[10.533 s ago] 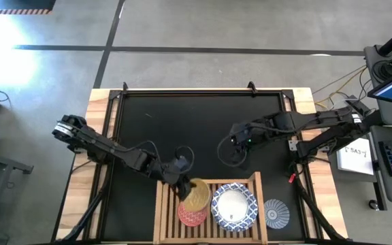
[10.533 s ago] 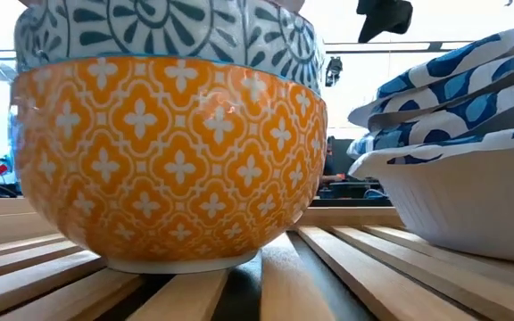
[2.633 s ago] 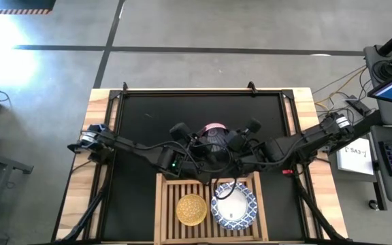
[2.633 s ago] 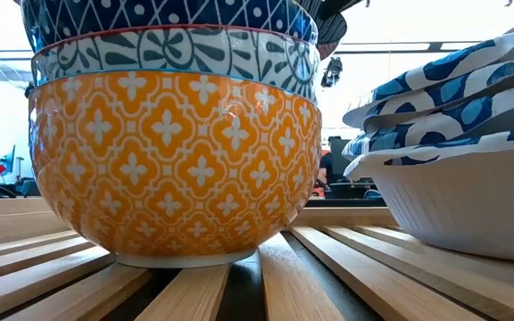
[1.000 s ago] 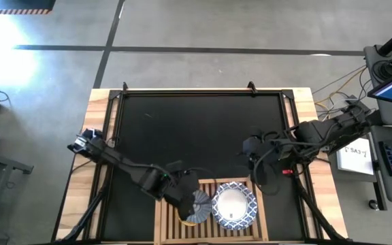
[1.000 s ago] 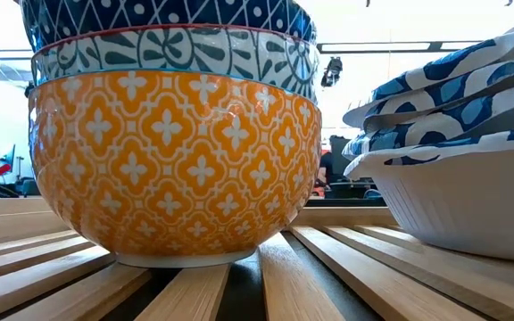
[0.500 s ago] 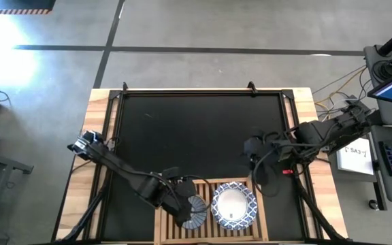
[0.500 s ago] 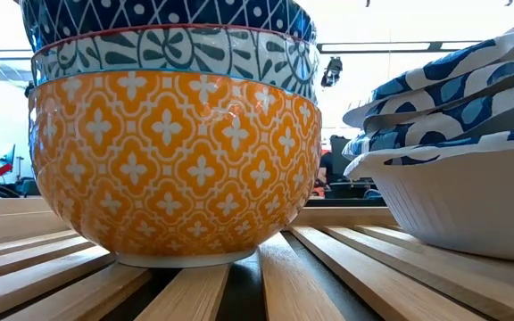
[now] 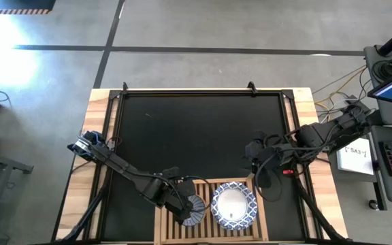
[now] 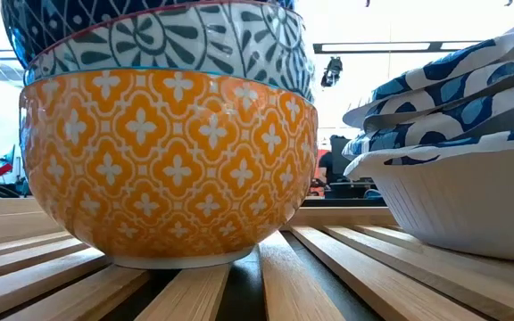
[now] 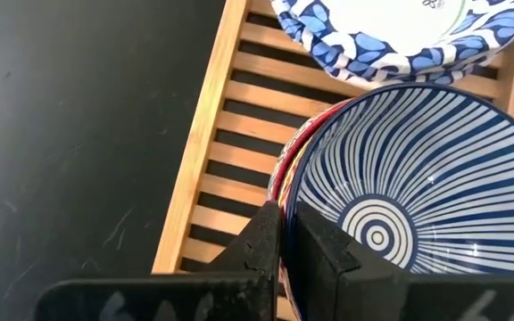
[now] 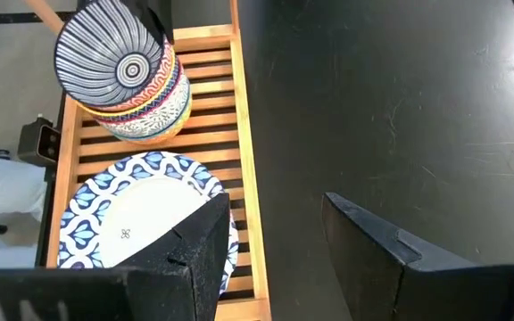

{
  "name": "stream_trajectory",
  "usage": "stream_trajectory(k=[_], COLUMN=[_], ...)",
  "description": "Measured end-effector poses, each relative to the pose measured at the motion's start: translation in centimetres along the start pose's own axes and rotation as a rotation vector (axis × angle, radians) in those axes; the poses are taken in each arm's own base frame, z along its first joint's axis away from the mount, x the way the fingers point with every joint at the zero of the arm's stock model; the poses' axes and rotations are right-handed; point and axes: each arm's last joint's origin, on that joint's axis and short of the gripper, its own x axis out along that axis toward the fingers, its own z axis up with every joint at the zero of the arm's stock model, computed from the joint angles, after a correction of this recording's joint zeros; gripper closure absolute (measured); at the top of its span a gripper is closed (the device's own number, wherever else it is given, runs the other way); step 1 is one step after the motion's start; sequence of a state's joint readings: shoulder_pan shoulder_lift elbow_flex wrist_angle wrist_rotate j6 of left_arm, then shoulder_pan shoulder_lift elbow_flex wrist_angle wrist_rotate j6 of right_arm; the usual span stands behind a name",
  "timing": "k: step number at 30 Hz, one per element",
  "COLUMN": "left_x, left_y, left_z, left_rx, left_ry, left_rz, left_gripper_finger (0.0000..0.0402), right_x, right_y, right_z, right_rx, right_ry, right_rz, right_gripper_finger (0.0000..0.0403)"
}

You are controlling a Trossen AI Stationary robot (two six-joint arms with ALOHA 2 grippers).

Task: Place and stack bowls onto a shelf
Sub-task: Stack the blue line patterned bowl on top of the yellow patterned bowl on the shelf

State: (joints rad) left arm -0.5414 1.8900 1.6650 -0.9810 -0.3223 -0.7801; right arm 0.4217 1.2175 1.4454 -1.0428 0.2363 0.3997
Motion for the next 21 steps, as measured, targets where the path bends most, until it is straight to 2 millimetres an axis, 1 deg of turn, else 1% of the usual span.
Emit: stream_trajectory(k=[8, 15, 18, 21], left_x=[0.1, 0.2, 0.2, 0.2], left_y=[-0.4, -0.4, -0.4, -0.5], left_z=[0.4, 0.4, 0.5, 0.6], left_rx=[0.021, 0.005, -0.001, -0.007], left_ry=[-0.049, -0.035, -0.04, -0.046], left_rz=[-0.046, -0.057, -0.063, -0.067], left_gripper_finger=[0.0396, 0.0394, 0.0382, 0.0358], right_x=[0.7, 1.8, 2.0, 2.0], right_y=[0.0, -0.1, -0.2, -0.1], right_z=[-0.5, -1.4, -1.6, -1.6], right_rx=[-0.006, -0.016, -0.019, -0.013], right_ry=[0.024, 0.065, 0.073, 0.073], right_rz=[-0.011, -0.028, -0.031, -0.031], right_gripper_finger=[0.0234, 0.0234, 0.0234, 0.0234])
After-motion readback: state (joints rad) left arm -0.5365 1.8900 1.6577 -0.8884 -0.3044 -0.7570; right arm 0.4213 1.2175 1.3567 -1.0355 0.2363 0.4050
